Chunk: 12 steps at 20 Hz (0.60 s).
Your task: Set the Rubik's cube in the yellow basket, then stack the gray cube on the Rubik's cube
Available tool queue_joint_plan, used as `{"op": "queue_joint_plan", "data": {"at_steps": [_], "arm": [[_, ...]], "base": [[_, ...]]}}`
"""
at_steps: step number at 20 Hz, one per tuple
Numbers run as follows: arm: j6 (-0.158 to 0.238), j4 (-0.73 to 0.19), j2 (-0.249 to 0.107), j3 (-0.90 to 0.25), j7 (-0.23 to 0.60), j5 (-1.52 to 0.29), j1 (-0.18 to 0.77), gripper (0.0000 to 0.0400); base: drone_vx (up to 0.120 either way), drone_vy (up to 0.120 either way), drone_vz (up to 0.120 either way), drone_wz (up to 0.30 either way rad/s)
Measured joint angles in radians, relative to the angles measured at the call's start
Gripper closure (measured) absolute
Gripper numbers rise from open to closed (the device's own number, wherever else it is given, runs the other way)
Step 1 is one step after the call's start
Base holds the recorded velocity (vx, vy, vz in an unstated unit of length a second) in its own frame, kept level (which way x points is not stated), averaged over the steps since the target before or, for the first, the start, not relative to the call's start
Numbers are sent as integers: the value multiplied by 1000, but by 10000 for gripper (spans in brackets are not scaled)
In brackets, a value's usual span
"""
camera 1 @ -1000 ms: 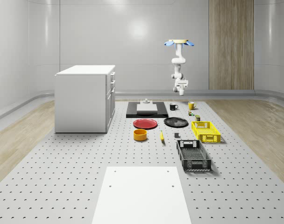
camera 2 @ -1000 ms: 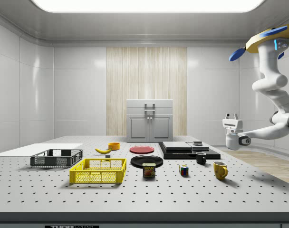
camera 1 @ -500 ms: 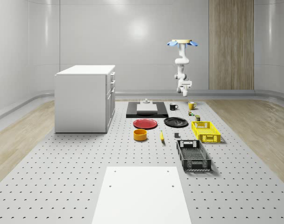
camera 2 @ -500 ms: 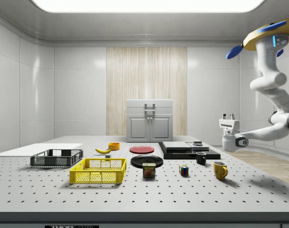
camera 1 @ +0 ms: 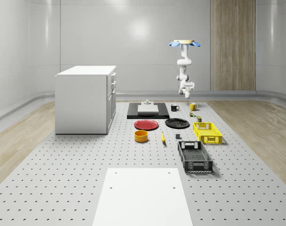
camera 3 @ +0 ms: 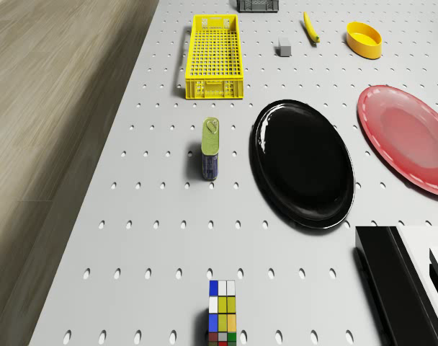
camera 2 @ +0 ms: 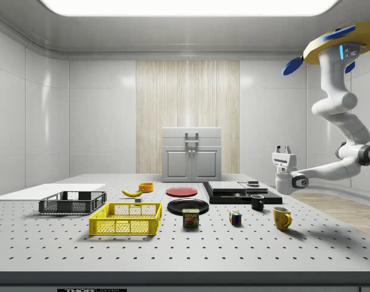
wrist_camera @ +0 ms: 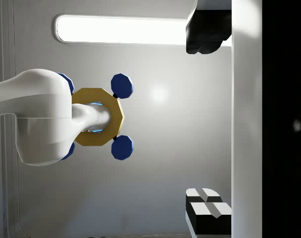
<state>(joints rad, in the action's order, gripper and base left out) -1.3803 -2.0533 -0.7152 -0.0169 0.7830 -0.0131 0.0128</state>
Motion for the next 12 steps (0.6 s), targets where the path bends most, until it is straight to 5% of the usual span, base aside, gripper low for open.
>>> {"op": "queue_joint_plan", "data": {"at_steps": [2, 12], "arm": [[-2, -1, -1, -5, 1, -7, 2, 0], [-10, -12, -8, -78, 14, -110, 24, 0]], "base": [[120, 120, 0, 0], [120, 0, 0, 0]]}}
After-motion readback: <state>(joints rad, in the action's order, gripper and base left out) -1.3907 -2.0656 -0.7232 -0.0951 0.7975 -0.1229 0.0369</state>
